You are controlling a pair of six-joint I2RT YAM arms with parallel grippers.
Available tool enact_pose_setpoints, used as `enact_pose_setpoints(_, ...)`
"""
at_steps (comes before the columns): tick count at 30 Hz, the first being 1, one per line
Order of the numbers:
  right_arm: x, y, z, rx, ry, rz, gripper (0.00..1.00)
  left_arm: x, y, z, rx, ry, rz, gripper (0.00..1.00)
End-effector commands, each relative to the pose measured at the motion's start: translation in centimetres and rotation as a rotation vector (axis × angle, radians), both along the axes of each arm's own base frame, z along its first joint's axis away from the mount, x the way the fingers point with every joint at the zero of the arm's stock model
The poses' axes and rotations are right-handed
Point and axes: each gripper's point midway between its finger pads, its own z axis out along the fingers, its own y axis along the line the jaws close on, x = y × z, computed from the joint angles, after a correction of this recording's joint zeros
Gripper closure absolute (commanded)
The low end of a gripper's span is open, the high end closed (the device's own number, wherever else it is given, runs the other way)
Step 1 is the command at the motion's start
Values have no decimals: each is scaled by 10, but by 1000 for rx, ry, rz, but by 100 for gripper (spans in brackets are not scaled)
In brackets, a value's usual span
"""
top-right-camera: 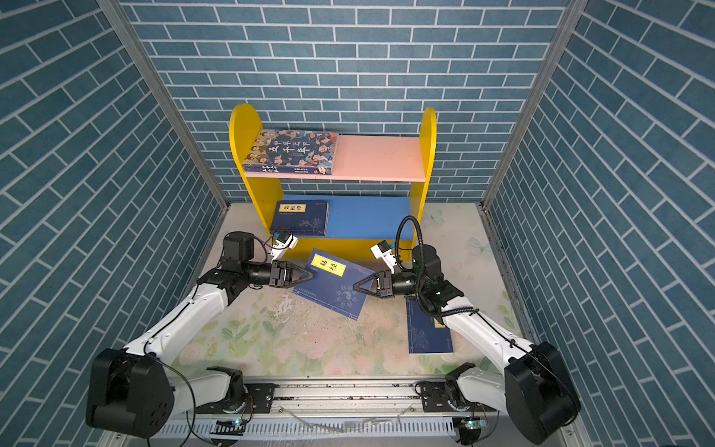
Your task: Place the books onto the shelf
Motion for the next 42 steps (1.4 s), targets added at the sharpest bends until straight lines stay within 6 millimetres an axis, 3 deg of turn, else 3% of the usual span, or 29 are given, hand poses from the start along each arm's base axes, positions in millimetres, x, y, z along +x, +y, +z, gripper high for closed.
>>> enact_pose_setpoints(1, 2, 4, 23, 50, -106, 41, 100, -1, -5, 6, -12, -9, -32, 67)
enact_pose_setpoints(8, 12, 12, 24, 51, -109, 45, 99, 4, -6, 3, 8, -36, 13, 100)
enact_pose_setpoints(11, 19, 14, 20, 41, -102, 13, 77, 8, -3, 7, 28, -97, 55, 100)
enact_pose_setpoints(13, 22, 14, 18, 42, -100, -10, 70, 11, 1, 11, 40, -136, 88, 100)
enact_pose_setpoints(17, 23, 12, 18, 92, -93, -33, 66, 20, 10, 23, 28, -167, 154, 100)
enact_pose_setpoints(27, 28, 18, 10, 139, -61, -62, 63, 28, 10, 35, -24, -153, 184, 100)
enact_pose_setpoints(34, 28, 29, 11, 188, -39, -53, 70, 31, 13, 30, -9, -154, 207, 100)
enact_pose_setpoints(40, 31, 32, 13, 206, -43, -78, 97, 39, 22, 16, 35, -134, 265, 100)
enact_pose_setpoints(42, 33, 32, 13, 206, -46, -83, 100, 42, 27, 8, 75, -134, 301, 97)
